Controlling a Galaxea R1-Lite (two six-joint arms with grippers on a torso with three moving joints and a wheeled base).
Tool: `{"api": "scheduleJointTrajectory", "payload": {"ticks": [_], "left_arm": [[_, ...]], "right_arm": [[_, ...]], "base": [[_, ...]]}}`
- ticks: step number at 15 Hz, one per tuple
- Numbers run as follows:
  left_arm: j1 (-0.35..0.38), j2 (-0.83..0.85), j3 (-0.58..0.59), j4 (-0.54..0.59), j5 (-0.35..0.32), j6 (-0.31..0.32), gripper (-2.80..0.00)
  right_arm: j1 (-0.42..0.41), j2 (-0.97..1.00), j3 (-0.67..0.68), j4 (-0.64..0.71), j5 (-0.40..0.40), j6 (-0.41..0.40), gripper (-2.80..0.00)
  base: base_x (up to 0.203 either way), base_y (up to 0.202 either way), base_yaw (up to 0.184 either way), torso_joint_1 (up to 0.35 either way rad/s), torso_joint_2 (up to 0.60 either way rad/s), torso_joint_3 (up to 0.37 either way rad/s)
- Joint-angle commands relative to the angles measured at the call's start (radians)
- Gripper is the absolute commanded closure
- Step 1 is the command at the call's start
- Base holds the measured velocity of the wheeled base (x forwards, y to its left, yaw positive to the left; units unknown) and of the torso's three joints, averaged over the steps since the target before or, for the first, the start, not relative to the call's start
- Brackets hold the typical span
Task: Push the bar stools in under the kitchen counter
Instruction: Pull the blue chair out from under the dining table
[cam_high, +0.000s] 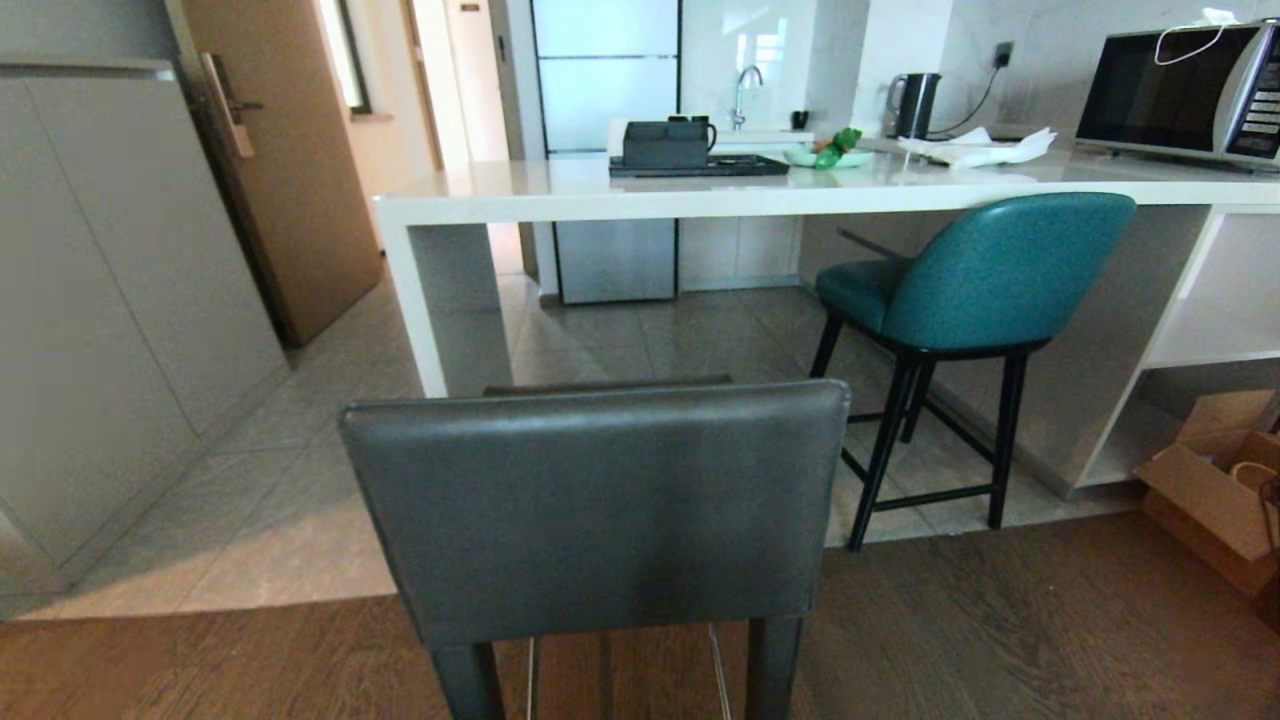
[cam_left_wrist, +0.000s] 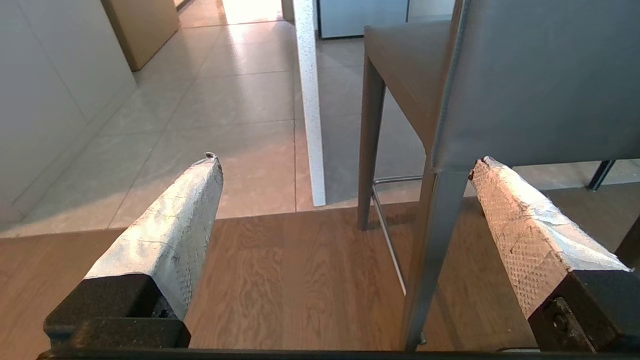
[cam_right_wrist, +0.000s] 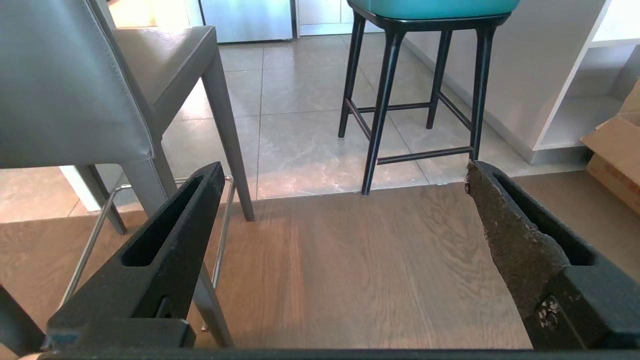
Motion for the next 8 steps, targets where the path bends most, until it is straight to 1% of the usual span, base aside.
{"api": "scheduleJointTrajectory", "payload": {"ticks": [1,2,4,6,8], "left_arm": [[0.0,0.002,0.003,0.0,0.002,-0.011,-2.8],[0.0,0.002,0.003,-0.002,0.006,-0.039,-2.8],[0.002,0.002,0.003,-0.002,0.008,-0.044,-2.8],[0.0,0.002,0.003,-0.003,0.008,-0.045,-2.8],[0.0,0.002,0.003,-0.003,0.005,-0.044,-2.8]], "right_arm": [[0.001,0.002,0.005,0.0,0.0,0.0,0.0],[0.001,0.002,0.005,0.0,0.0,-0.004,0.0],[0.002,0.002,0.005,0.0,0.001,-0.009,0.0],[0.001,0.002,0.005,0.0,-0.002,0.007,0.0],[0.0,0.002,0.005,-0.002,-0.002,0.007,0.0]], "base": [[0.0,0.0,0.0,0.0,0.0,0.0],[0.0,0.0,0.0,0.0,0.0,0.0],[0.0,0.0,0.0,0.0,0.0,0.0],[0.0,0.0,0.0,0.0,0.0,0.0],[0.0,0.0,0.0,0.0,0.0,0.0]]}}
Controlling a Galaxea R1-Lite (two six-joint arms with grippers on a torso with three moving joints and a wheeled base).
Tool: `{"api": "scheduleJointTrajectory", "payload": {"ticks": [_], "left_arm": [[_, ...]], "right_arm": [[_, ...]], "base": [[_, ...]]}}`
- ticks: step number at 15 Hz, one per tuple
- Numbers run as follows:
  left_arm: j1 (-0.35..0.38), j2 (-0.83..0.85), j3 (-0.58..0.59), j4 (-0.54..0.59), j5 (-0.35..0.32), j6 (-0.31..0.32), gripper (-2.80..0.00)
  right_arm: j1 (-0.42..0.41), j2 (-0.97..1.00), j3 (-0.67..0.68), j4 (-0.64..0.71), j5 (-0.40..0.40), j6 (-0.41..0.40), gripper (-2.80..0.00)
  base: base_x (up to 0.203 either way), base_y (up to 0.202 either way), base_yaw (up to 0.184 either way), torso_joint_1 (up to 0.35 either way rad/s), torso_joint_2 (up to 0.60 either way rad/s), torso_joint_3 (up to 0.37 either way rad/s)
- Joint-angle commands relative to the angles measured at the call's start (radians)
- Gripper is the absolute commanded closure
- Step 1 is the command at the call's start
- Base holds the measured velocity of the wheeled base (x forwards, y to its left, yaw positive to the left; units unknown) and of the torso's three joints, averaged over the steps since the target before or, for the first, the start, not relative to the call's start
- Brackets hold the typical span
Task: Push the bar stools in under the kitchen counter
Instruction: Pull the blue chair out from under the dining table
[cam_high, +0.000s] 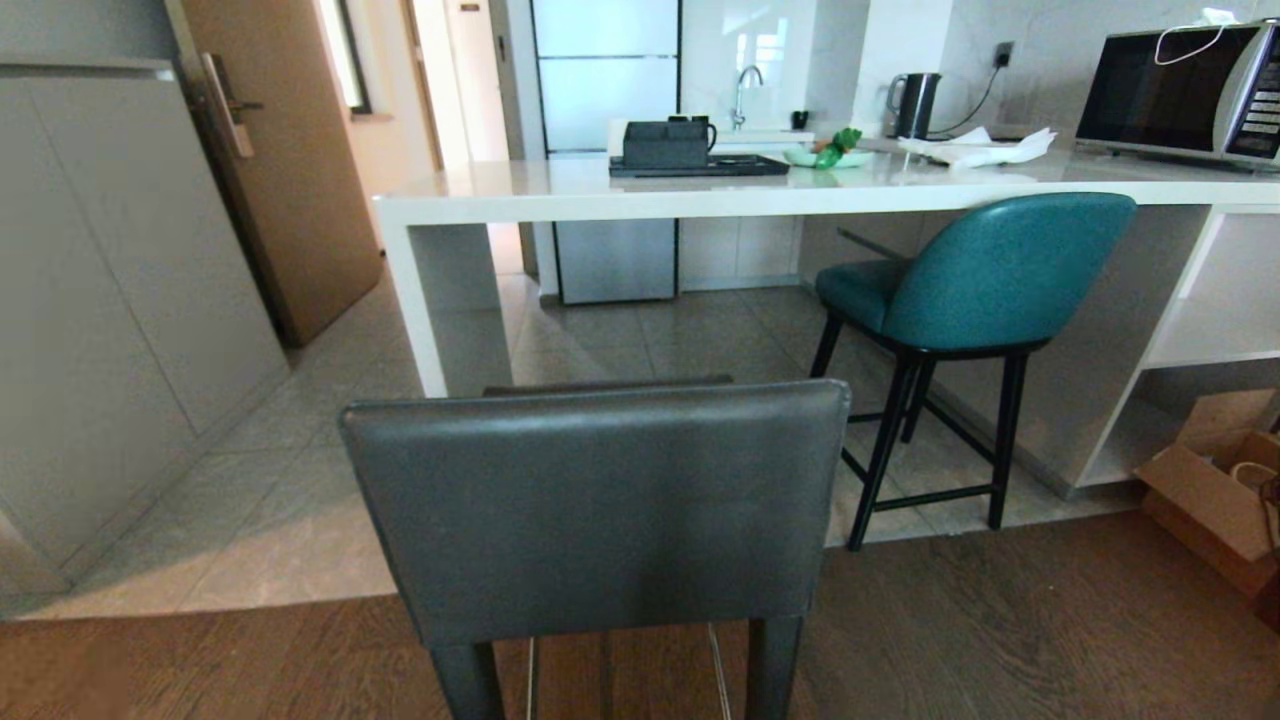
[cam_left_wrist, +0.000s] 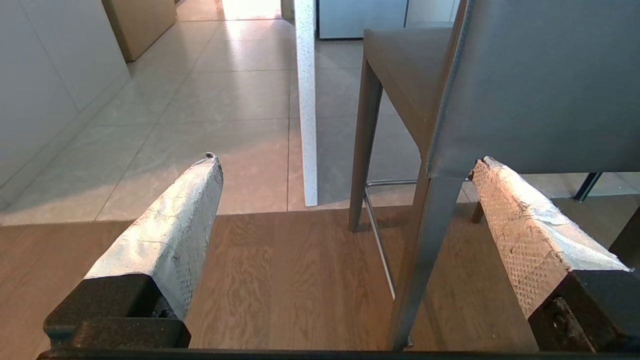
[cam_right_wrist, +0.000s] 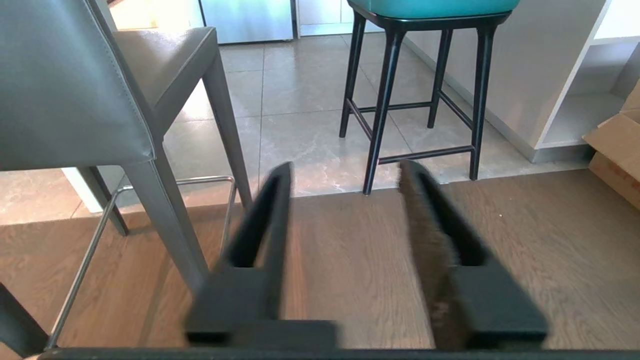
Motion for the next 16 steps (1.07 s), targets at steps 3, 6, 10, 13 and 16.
{"api": "scheduleJointTrajectory", "payload": {"ticks": [3,6,10,13,16], "left_arm": [[0.0,0.001,0.003,0.0,0.004,0.0,-2.8],[0.0,0.001,0.003,-0.001,0.003,0.001,-2.8],[0.0,0.001,0.003,-0.001,0.003,0.001,-2.8],[0.0,0.001,0.003,0.001,0.002,0.003,-2.8],[0.0,0.001,0.003,0.001,0.001,0.003,0.0]], "right_arm": [[0.001,0.002,0.005,0.0,-0.001,0.0,0.0],[0.001,0.002,0.005,0.0,-0.001,0.0,0.0],[0.001,0.002,0.005,0.0,-0.001,0.0,0.0],[0.0,0.002,0.005,0.0,-0.001,0.002,0.0],[0.0,0.002,0.005,0.0,-0.001,0.0,0.0]], "base": [[0.0,0.0,0.0,0.0,0.0,0.0],[0.0,0.0,0.0,0.0,0.0,0.0],[0.0,0.0,0.0,0.0,0.0,0.0],[0.0,0.0,0.0,0.0,0.0,0.0],[0.0,0.0,0.0,0.0,0.0,0.0]]}}
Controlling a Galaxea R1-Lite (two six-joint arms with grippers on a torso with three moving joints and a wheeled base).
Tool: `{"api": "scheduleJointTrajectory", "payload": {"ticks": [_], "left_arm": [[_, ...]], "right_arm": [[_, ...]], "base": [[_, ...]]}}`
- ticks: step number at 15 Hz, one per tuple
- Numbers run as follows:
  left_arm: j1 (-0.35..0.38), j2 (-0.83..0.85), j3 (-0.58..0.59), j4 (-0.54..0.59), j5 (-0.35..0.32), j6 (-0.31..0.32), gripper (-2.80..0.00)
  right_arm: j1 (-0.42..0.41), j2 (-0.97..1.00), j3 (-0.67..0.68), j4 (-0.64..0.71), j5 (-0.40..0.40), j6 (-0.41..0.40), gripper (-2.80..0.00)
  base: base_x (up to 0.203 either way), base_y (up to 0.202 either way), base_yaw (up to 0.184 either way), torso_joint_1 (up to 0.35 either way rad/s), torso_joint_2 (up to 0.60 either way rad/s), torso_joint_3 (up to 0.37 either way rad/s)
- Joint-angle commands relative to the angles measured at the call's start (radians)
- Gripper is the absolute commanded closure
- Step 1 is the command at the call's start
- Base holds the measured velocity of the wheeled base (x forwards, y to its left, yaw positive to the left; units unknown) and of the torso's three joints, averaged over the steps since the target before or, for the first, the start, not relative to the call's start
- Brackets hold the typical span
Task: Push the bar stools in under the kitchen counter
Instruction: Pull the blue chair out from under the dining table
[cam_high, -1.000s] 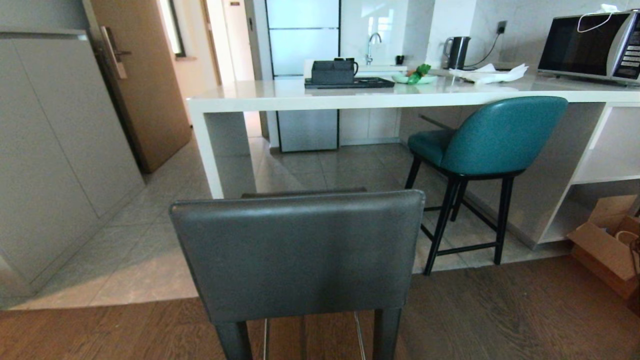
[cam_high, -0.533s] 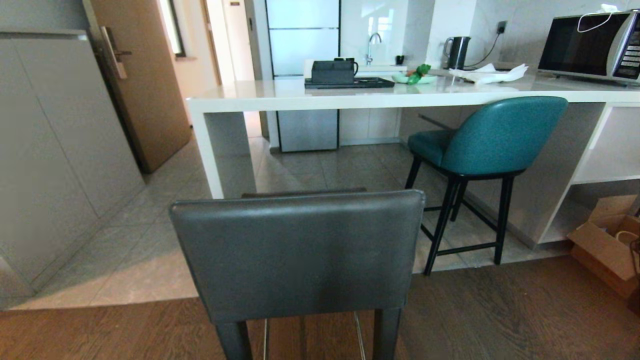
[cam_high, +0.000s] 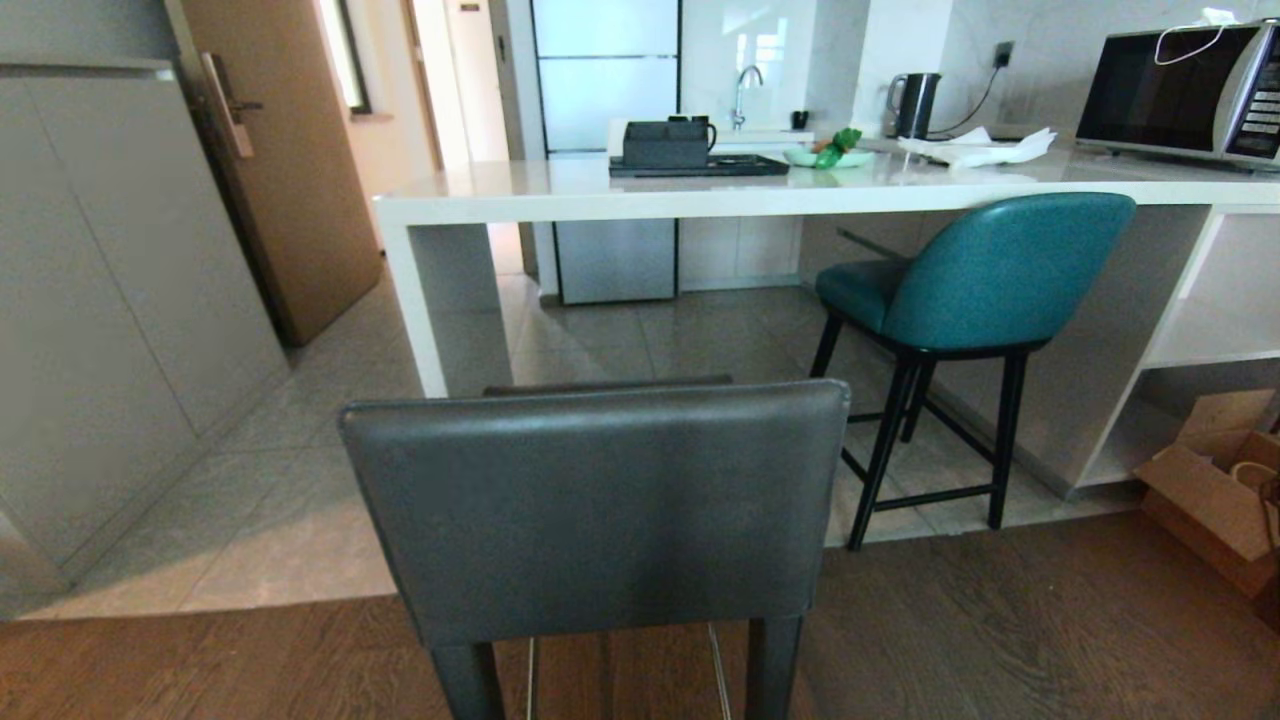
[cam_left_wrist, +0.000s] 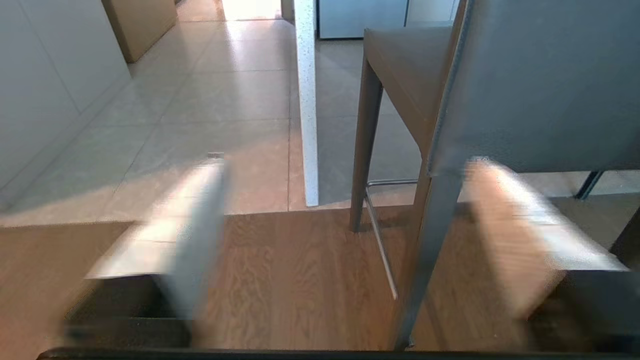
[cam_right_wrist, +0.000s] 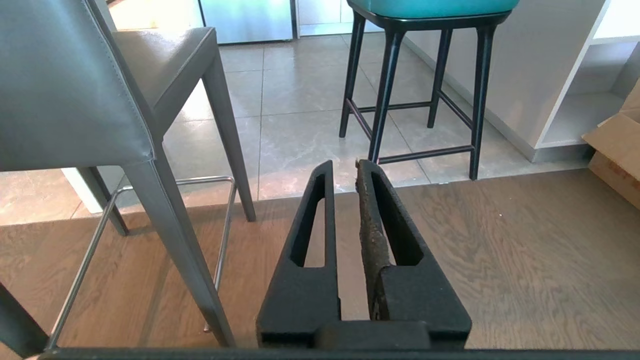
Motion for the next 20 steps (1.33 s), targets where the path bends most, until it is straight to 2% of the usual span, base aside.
{"api": "scheduleJointTrajectory", "payload": {"ticks": [1,20], "left_arm": [[0.0,0.001,0.003,-0.001,0.002,-0.004,0.0],[0.002,0.001,0.003,-0.001,0.002,-0.005,0.0]], "right_arm": [[0.0,0.002,0.005,0.0,0.0,0.001,0.0],[0.0,0.002,0.005,-0.002,0.0,0.002,0.0]], "base": [[0.0,0.0,0.0,0.0,0.0,0.0],[0.0,0.0,0.0,0.0,0.0,0.0]]}}
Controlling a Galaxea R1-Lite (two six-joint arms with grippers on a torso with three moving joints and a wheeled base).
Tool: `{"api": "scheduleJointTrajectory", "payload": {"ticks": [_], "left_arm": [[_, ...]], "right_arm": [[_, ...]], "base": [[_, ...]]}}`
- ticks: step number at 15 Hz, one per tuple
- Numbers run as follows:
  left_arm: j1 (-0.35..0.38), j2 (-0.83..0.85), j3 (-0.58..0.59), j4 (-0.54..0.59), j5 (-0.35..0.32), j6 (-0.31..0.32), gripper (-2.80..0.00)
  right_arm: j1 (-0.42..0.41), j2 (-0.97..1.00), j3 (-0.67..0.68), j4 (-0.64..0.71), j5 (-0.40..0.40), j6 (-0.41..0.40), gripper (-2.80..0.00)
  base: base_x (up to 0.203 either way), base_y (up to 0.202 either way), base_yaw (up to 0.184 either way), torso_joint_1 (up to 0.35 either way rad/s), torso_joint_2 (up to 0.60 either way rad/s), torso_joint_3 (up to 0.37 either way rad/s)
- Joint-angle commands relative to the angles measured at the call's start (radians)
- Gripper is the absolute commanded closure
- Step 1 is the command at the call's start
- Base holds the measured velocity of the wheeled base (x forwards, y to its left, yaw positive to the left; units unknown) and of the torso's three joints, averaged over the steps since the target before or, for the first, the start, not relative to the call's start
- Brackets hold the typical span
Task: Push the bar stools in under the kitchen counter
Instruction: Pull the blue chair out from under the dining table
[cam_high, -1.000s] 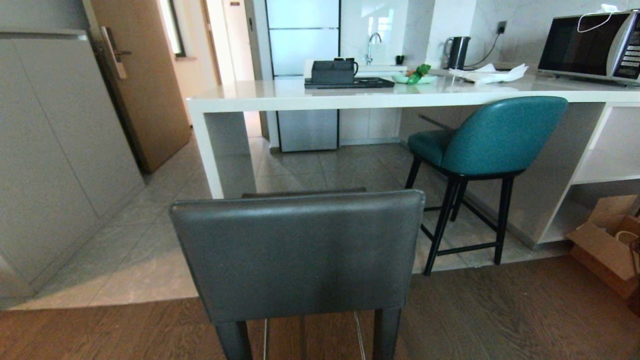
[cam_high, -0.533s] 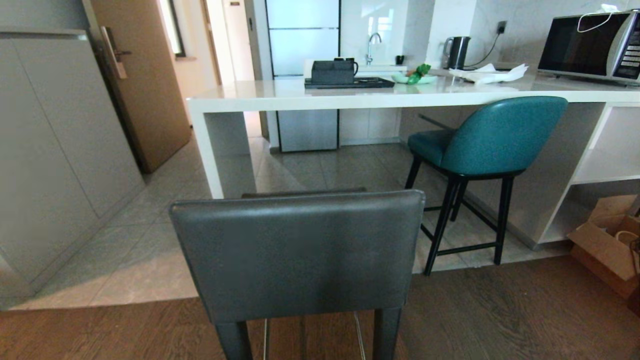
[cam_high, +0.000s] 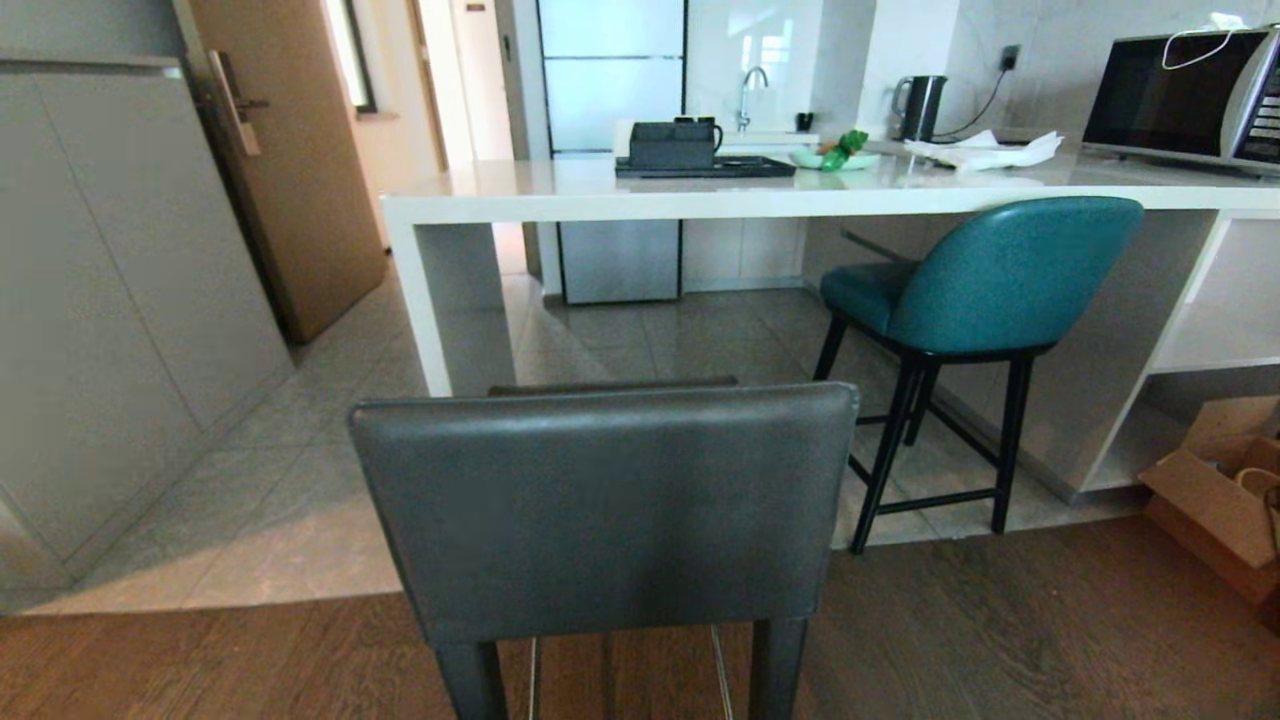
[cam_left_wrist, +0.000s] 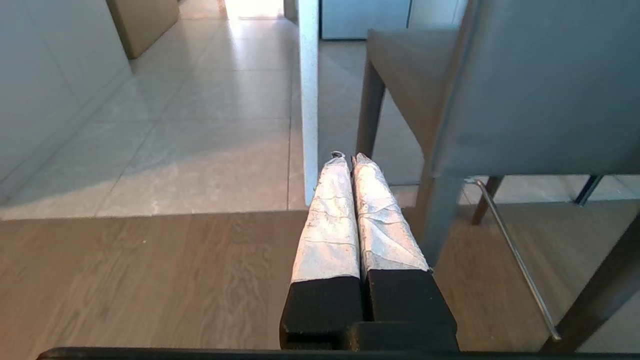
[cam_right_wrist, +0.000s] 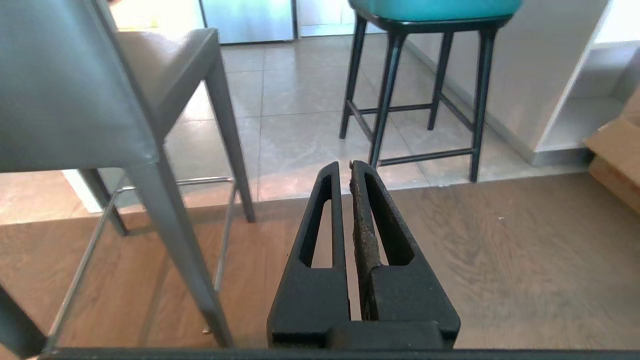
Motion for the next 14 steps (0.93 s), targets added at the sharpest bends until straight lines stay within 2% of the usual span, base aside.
{"api": "scheduleJointTrajectory", "payload": {"ticks": [1,14], "left_arm": [[0.002,0.001,0.003,0.0,0.0,0.0,0.0],[0.001,0.001,0.003,0.0,0.0,0.0,0.0]], "right_arm": [[0.002,0.002,0.005,-0.001,-0.001,0.0,0.0],[0.002,0.002,0.005,-0.001,-0.001,0.0,0.0]], "base": [[0.001,-0.11,-0.008,0.001,0.0,0.002],[0.0,-0.192,0.001,0.002,0.0,0.002]]}}
